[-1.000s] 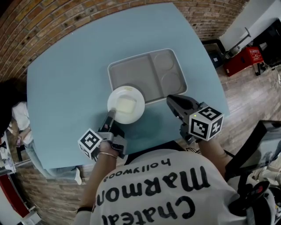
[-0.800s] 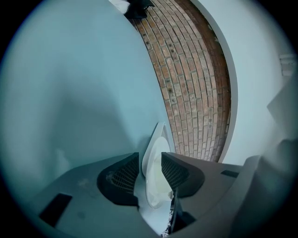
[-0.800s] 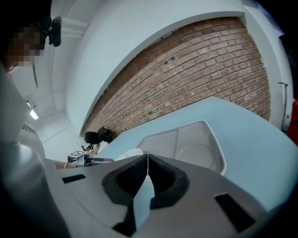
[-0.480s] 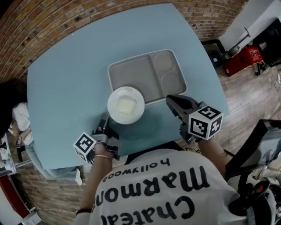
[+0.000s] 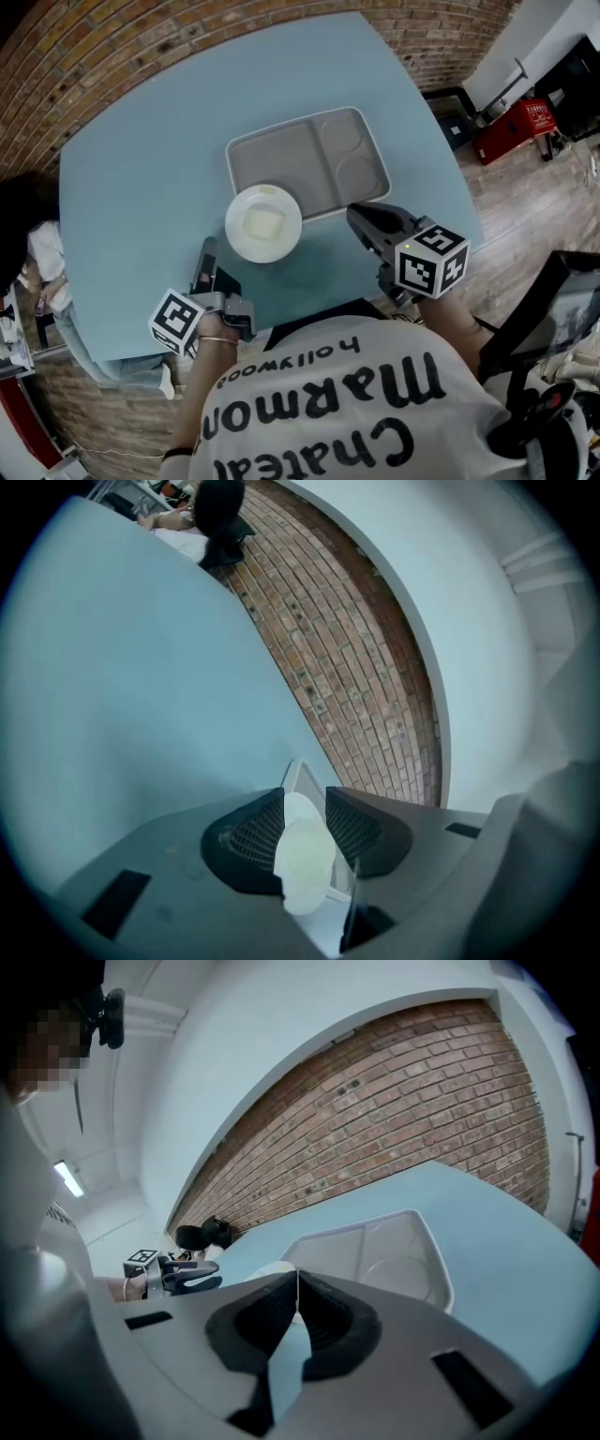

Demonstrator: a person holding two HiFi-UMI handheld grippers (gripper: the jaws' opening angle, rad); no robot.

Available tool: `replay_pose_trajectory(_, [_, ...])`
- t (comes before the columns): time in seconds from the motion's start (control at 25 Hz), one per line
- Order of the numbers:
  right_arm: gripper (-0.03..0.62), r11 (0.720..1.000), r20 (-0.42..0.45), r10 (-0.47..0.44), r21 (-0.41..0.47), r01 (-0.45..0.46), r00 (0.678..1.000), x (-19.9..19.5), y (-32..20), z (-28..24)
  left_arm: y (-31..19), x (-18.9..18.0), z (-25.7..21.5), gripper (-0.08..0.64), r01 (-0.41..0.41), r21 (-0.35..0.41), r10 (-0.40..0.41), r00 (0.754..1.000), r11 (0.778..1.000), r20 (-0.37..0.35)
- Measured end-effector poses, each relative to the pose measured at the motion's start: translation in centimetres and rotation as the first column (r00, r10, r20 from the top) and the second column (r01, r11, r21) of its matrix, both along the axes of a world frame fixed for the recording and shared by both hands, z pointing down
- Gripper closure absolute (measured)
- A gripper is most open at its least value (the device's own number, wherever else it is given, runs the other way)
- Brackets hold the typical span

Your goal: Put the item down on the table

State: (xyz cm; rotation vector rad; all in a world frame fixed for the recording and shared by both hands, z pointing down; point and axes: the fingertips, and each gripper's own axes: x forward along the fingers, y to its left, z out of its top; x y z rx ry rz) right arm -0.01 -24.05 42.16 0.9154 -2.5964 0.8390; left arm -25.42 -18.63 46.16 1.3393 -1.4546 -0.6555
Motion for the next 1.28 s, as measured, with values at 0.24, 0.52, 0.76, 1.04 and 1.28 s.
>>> replay_pose_trajectory(0.24, [0.58,0.999,0.006,-0.018,0.029,0.018,1.0,-0.1,1.2,-0.9,-0.4,2.2,-4.4,0.461,-0.016,0.184,0.025,0.999,0.983,-0.046])
replay_pose_trajectory(0.52, [0.58,0.997,0.011,-0.05,0.063,0.05,0.999,0.2,3.0,-1.9,1.0,5.4,-7.9,0.526,-0.15,0.328,0.124,0.987,0.933,0.099])
replay_pose_trajectory(0.76, [0.58,0.994,0.015,-0.074,0.082,0.073,0.997,0.4,4.8,-2.5,2.7,10.9,-10.0,0.537,-0.517,0.252,0.326,0.778,0.818,0.537])
replay_pose_trajectory(1.04, [0.58,0.99,-0.014,-0.112,0.089,0.113,0.994,0.9,6.8,-2.6,5.5,16.4,-8.5,0.537,-0.661,0.154,0.459,0.651,0.735,0.604])
replay_pose_trajectory(1.28, [0.58,0.985,0.024,-0.128,0.116,0.125,0.991,1.6,8.3,-2.9,6.8,17.6,-7.7,0.537,-0.677,0.132,0.464,0.62,0.724,0.633])
